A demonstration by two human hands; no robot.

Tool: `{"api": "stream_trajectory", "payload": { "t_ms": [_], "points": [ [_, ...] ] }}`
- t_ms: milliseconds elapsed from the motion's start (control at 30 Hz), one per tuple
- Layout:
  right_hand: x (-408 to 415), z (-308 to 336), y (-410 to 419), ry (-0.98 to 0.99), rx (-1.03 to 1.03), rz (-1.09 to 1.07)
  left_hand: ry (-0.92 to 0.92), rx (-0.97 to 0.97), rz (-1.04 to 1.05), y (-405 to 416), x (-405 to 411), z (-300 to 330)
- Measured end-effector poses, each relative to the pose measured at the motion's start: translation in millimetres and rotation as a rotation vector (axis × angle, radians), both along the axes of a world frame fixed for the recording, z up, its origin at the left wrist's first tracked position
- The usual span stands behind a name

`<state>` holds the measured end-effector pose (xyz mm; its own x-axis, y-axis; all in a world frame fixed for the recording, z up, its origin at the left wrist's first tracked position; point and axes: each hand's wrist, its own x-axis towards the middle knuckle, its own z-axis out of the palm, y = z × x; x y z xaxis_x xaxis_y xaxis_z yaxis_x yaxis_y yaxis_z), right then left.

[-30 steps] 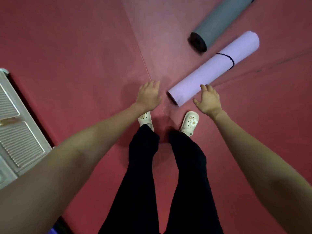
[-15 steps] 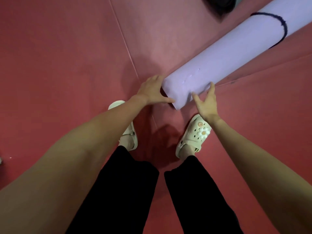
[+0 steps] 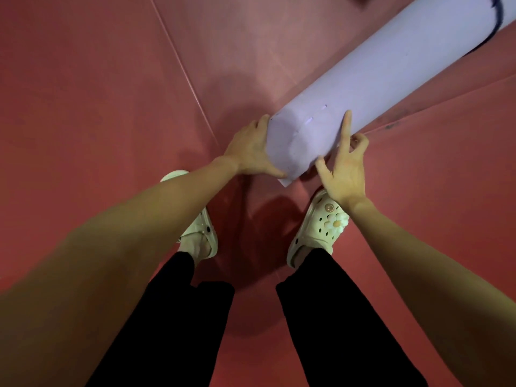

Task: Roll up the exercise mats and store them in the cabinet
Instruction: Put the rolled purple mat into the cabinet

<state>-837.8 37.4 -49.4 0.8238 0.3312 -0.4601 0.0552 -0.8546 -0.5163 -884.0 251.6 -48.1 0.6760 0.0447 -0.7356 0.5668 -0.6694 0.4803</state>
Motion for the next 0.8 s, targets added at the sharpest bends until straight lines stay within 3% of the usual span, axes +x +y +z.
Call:
{"api": "stream_trajectory", "payload": {
  "t_ms": [133,233,333,500,800],
  "points": [
    [-1.9,34.8,-8.0,-0.056,-0.100,0.155,-0.042,-0.042,0.081,1.2,-0.2,39.2],
    [9.6,73.1,-1.0,-0.282,-0.179,0.211,-0.106,-0.099,0.183,6.6,5.2,94.3],
    [36.0,120.9,12.6,-0.427,-0.019,0.451,-0.180,-0.068,0.309,17.5,14.4,160.8],
    [73.5,224.8,63.5,-0.408,0.252,0.657,-0.273,0.045,0.423,38.1,34.3,278.7],
    [54.0,351.7,126.4,-0.169,0.311,0.872,-0.214,0.129,0.744,61.6,-14.9,414.7]
  ]
}}
